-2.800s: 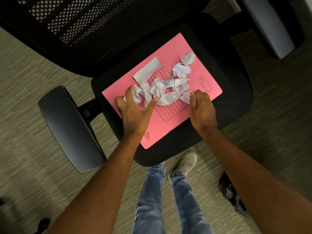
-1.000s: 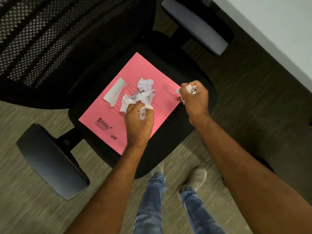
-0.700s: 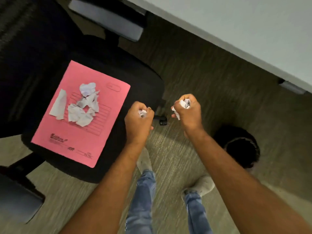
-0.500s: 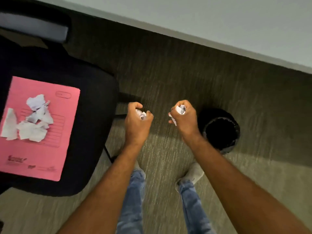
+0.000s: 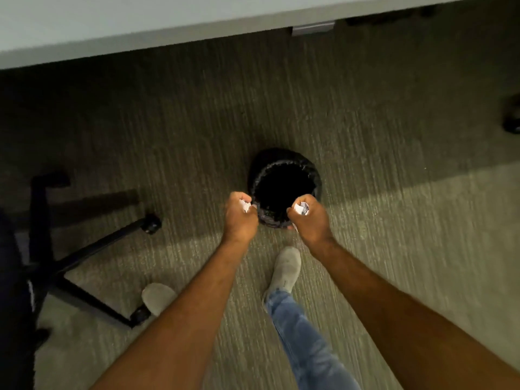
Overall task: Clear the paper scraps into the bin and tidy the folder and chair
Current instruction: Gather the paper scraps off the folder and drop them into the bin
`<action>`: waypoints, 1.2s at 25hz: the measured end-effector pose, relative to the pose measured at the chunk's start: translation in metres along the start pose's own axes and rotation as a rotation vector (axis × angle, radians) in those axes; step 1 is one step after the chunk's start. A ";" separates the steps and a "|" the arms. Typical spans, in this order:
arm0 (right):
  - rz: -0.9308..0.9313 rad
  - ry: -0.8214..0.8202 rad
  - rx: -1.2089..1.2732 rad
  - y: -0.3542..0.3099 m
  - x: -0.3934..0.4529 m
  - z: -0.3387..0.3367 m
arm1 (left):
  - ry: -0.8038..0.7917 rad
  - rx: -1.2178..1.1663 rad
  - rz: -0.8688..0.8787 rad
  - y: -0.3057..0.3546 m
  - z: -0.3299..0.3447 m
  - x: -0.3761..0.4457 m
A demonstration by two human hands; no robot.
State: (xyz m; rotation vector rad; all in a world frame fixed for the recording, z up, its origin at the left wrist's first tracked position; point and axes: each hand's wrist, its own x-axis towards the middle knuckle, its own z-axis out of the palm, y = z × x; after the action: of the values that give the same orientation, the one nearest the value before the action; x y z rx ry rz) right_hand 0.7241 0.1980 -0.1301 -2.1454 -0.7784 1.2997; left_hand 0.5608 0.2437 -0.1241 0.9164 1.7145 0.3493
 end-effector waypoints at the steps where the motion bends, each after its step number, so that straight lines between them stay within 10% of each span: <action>1: 0.009 0.026 -0.005 0.014 0.013 -0.010 | -0.009 0.039 0.018 -0.001 0.023 0.010; 13: 0.183 0.054 0.028 0.120 0.149 0.022 | -0.164 0.432 0.037 -0.050 0.138 0.118; 30: 0.026 0.047 -0.064 0.062 0.082 0.015 | -0.060 0.403 0.167 -0.019 0.052 0.071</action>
State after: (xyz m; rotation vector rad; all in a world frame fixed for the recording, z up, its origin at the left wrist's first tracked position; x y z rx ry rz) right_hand 0.7548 0.2132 -0.2284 -2.2348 -0.7853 1.2481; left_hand 0.5938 0.2714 -0.2028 1.3537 1.6870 0.0814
